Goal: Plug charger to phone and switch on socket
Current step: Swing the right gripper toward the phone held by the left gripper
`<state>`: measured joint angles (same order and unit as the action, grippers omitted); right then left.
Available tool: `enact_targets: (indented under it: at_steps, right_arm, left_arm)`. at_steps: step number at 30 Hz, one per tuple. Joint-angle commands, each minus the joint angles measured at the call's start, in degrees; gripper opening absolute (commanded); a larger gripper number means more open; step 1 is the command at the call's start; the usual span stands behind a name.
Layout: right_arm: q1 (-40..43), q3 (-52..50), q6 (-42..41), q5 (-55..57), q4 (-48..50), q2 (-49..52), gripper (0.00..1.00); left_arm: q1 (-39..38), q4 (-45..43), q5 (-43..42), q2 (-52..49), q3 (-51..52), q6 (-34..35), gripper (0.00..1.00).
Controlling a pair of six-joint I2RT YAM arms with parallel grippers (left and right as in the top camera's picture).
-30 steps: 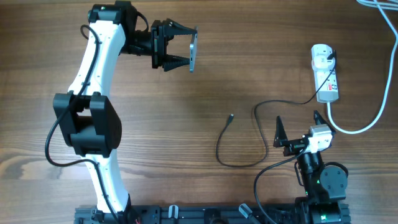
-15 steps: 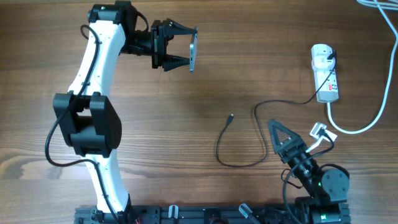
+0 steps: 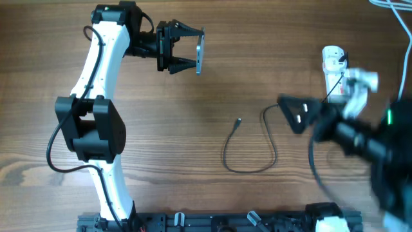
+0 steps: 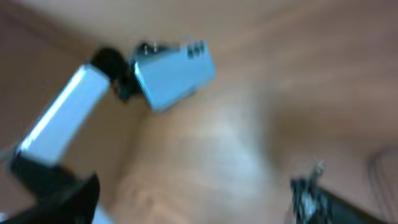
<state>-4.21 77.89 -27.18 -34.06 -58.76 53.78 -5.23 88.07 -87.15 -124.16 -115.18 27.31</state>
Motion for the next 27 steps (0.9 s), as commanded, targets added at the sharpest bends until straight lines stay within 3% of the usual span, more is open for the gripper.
enact_targets:
  at_steps: [1, 3, 4, 6, 10, 12, 15, 23, 27]
  right_arm:
    - [-0.13, 17.51, 12.44, -2.14, -13.51, 15.69, 1.0]
    - [-0.22, 21.22, 10.1, -20.61, -13.44, 22.05, 1.0]
    - [-1.05, 21.22, 10.12, -22.53, -12.79, 23.19, 0.97]
    - [-7.15, 21.27, 9.2, -12.7, -12.9, 23.74, 0.91]
    - [-23.47, 23.82, 1.05, 16.17, -13.31, 24.22, 0.92]
    - [-29.51, 27.21, -0.9, 25.55, -16.63, 28.46, 0.91]
    - [-32.44, 30.38, -2.23, 30.4, -16.94, 32.79, 0.86]
    - [-44.65, 31.04, -9.14, 46.64, -3.5, 35.95, 0.86]
    - [-45.51, 31.01, -13.53, 51.87, -0.81, 39.89, 0.86]
  left_arm:
    - [0.22, 0.09, -3.04, 2.4, -0.13, -0.09, 0.63]
    - [0.22, 0.11, -3.02, 2.4, -0.13, -0.09, 0.63]
    - [0.22, 0.11, -3.04, 2.4, -0.13, -0.09, 0.62]
    - [0.22, 0.13, -3.04, 2.4, -0.13, -0.09, 0.62]
    - [0.22, 0.11, -3.04, 2.4, -0.13, -0.09, 0.63]
    - [0.22, 0.11, -3.02, 2.4, -0.13, -0.09, 0.63]
    - [0.22, 0.09, -0.87, 2.4, -0.13, -0.07, 0.63]
    - [0.2, 0.09, 3.02, 2.4, -0.13, 0.11, 0.63]
    - [0.2, 0.07, 3.08, 2.4, -0.13, 0.11, 0.62]
